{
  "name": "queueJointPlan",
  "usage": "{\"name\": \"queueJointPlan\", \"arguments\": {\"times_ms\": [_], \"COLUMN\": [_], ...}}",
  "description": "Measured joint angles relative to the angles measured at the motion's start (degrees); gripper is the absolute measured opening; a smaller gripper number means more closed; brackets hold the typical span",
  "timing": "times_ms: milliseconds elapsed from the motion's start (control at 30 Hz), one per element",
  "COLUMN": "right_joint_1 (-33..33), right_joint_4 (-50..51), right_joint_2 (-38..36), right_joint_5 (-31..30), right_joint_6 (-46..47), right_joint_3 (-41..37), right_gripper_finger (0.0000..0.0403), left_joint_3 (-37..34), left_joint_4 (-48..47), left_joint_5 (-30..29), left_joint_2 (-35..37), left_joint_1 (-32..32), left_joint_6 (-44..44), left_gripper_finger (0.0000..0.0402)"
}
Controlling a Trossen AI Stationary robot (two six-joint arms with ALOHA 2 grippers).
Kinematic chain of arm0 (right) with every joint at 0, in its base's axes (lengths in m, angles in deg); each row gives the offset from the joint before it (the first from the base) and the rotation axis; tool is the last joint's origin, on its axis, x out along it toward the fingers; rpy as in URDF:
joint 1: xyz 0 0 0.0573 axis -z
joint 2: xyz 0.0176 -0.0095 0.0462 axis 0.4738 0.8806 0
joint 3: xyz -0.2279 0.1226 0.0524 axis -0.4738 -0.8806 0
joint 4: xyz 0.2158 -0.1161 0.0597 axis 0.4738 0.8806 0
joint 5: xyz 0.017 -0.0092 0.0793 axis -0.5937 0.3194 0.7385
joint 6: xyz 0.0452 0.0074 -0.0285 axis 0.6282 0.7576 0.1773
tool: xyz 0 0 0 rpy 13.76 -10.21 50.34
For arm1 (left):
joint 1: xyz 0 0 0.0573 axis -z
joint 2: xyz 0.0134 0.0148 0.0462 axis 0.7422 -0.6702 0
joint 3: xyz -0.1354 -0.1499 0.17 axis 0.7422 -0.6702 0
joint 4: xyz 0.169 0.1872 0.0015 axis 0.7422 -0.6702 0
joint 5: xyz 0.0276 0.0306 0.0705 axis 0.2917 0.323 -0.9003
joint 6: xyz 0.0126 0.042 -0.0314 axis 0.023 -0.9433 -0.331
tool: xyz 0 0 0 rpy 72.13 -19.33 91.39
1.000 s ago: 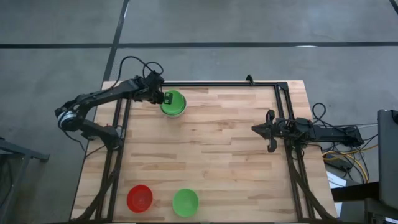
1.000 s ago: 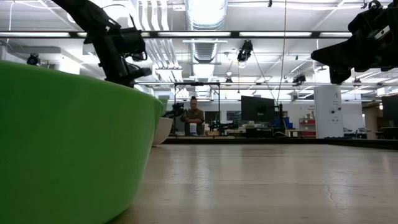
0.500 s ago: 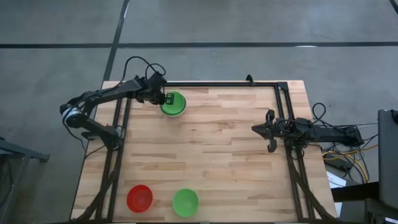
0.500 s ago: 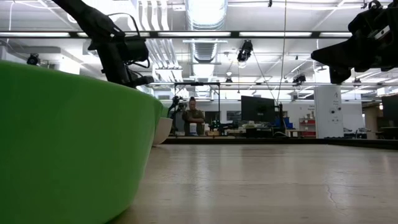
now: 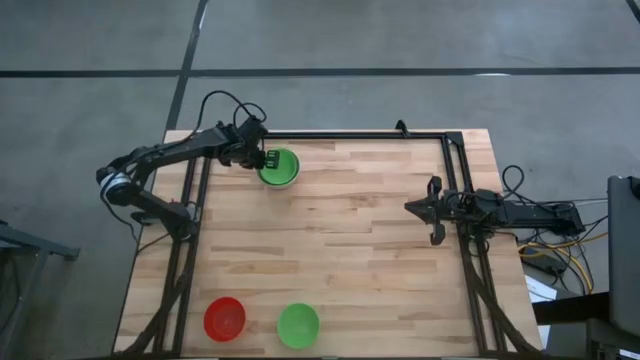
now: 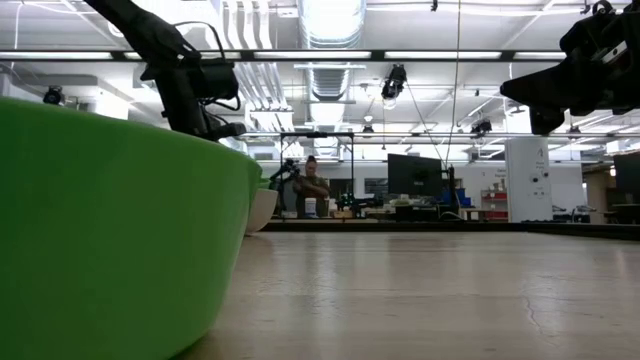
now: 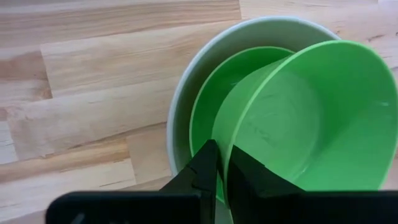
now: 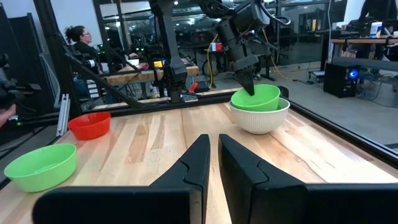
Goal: Nest bowls inside each other
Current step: Stack the middle green bowl on the stacked green bowl
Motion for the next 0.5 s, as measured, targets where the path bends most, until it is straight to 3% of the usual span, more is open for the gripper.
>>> {"name": "queueJointPlan", "arguments": {"times_ms": [500], "right_joint_1": [0.0], "right_joint_4": [0.0], "right_joint_2": [0.0], "right_joint_5": [0.0], "right_joint_6": [0.0], "right_joint_3": [0.0], "right_gripper_finger": [0.0034], "left_joint_3": [0.0], "left_joint_4": [-0.2], "left_joint_5": [0.31], "left_joint_2": [0.0], "left_joint_1": [0.0], "left_joint_6": [-0.36], "left_gripper_finger": [0.0083]}}
